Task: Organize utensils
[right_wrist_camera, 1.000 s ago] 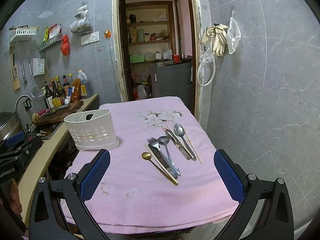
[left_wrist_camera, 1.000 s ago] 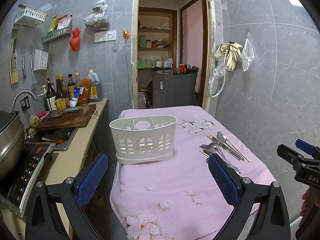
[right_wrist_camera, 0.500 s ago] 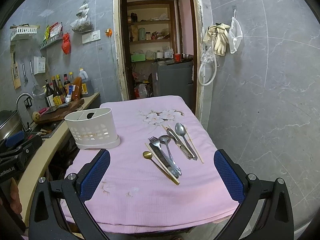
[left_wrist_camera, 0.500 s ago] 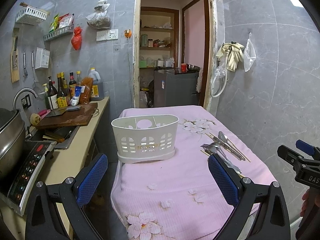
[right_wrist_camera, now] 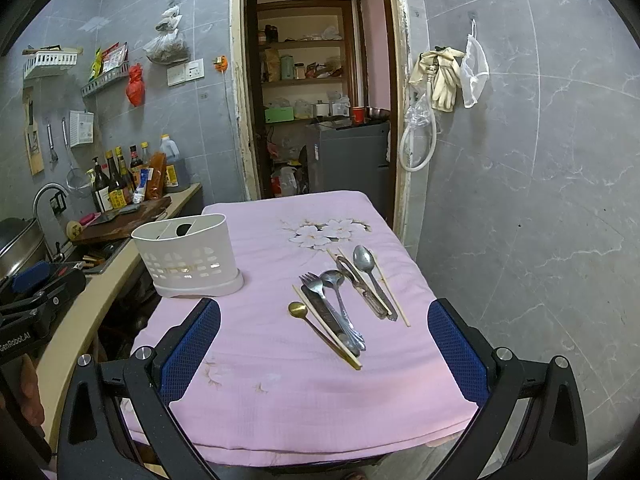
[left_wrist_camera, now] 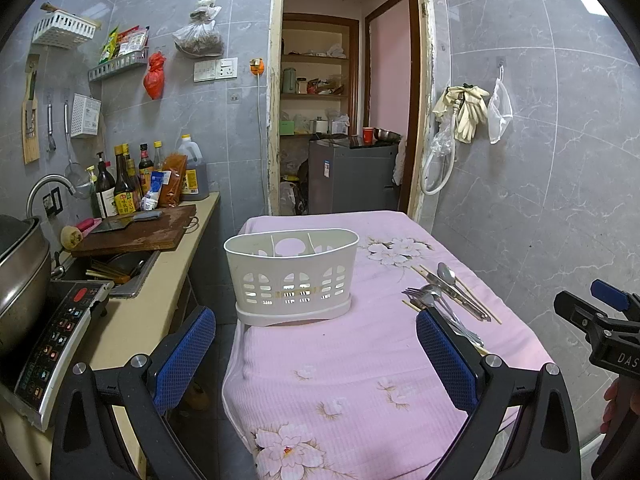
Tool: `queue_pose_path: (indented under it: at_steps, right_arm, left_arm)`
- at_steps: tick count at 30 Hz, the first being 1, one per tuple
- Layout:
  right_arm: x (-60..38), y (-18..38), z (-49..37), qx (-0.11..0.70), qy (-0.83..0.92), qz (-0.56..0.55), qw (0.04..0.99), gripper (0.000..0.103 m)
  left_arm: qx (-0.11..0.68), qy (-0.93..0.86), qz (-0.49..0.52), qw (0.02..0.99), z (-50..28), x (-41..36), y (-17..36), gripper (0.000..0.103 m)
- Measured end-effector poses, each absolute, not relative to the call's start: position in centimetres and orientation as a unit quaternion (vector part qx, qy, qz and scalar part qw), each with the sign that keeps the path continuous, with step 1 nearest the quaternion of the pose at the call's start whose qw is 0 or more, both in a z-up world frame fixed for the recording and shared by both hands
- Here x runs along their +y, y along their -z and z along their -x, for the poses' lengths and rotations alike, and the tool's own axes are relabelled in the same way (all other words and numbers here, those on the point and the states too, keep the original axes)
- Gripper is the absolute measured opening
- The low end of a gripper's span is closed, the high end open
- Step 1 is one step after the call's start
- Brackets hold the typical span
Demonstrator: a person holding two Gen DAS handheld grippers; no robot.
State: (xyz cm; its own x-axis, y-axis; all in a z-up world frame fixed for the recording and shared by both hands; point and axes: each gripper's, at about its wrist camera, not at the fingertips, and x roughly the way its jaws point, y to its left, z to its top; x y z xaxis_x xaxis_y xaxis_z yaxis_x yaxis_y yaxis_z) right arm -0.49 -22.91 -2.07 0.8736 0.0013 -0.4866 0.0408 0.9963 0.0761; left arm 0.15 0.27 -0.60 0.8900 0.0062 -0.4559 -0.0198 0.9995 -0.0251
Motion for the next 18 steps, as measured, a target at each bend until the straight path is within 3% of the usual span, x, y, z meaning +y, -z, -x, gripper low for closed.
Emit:
queue_pose_path:
  at_steps: [18]
  right_arm:
    - [-22.34,2.09,0.35,0.254,0.006,-0.040,0.966,0.102]
  left_arm:
    - [0.236,-0.007,0.014,0.972,-0.18,0.30,0.59,0.101]
